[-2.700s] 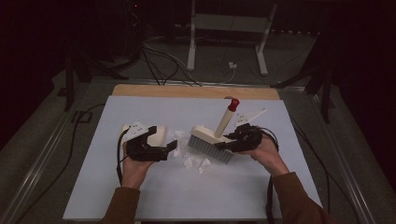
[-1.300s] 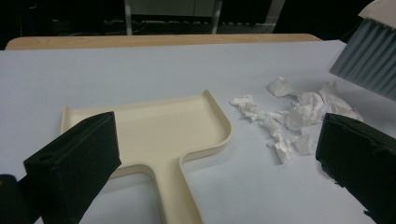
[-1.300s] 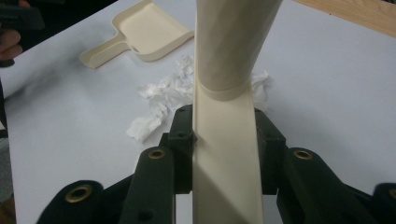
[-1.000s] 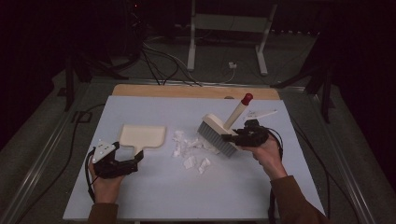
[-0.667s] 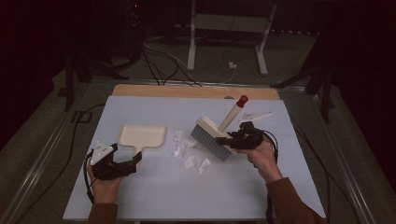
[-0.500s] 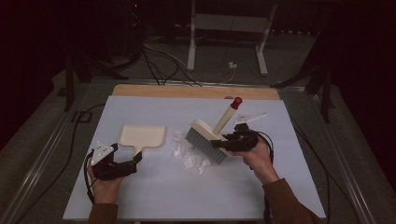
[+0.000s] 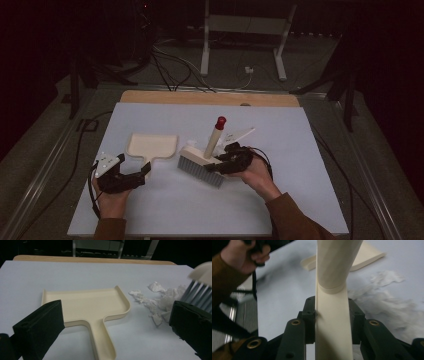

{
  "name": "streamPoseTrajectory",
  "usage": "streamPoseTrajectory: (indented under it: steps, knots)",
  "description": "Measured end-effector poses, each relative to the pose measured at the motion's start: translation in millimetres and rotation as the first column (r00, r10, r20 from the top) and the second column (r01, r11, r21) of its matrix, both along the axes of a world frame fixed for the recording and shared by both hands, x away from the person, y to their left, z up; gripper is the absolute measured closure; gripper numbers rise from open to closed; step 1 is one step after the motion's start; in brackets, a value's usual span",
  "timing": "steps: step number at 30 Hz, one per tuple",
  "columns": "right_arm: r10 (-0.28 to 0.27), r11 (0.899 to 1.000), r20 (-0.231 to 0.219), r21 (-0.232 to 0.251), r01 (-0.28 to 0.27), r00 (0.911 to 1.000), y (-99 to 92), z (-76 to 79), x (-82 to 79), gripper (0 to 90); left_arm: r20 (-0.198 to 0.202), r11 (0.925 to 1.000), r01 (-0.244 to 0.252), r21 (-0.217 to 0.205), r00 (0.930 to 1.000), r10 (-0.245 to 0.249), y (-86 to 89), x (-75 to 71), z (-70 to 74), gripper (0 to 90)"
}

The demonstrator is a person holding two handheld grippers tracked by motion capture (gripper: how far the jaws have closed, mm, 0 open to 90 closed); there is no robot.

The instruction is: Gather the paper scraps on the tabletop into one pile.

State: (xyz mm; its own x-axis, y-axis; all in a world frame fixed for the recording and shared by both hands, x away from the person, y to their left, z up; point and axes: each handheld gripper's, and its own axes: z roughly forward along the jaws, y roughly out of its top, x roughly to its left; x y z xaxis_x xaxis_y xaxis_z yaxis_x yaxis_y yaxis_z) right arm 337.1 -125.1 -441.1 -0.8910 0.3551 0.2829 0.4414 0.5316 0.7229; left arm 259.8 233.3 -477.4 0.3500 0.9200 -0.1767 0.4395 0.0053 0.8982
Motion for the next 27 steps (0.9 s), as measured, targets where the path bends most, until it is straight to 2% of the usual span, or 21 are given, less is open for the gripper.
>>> streamPoseTrajectory:
  steps: [2,6,8,11,12,16,21,27]
  knots:
    - [0.035,0.999,-0.016,-0.025,-0.035,0.9993,7.1,-3.4,-0.6,67.4,0.003,1.0000,-0.003,-0.002,1.0000,0.003,0.7,-0.8,1.0,0.4]
    - [0.082,0.994,-0.021,-0.063,-0.084,0.9964,15.7,-9.9,-0.4,67.4,0.004,1.0000,-0.005,-0.002,1.0000,0.005,1.6,-0.7,0.7,0.4]
    - [0.106,0.990,-0.010,-0.090,-0.107,0.9943,18.6,-14.0,1.9,67.4,-0.001,1.0000,-0.005,-0.004,1.0000,0.005,1.6,-0.4,-0.1,0.4]
    - [0.123,0.984,0.030,-0.133,-0.118,0.9919,20.9,-17.8,5.3,67.4,-0.002,1.0000,0.000,0.000,1.0000,0.000,0.9,-0.2,-0.4,0.4]
    - [0.123,0.981,0.043,-0.155,-0.115,0.9915,21.4,-18.6,6.6,67.4,-0.003,1.0000,0.000,0.003,1.0000,0.000,0.4,-0.2,-0.4,0.4]
    - [0.117,0.979,0.087,-0.178,-0.100,0.9894,19.3,-19.3,13.1,67.4,-0.008,1.0000,0.003,0.009,1.0000,-0.003,-0.4,0.4,-1.2,0.4]
    - [0.132,0.970,0.155,-0.223,-0.096,0.9791,17.5,-15.2,19.1,67.4,-0.007,1.0000,0.000,0.006,1.0000,0.000,0.4,0.3,-1.1,0.4]
    - [0.084,0.970,0.169,-0.239,-0.042,0.9820,9.4,-13.2,27.1,67.4,-0.008,1.0000,-0.001,0.007,1.0000,0.001,0.4,0.5,-1.8,0.4]
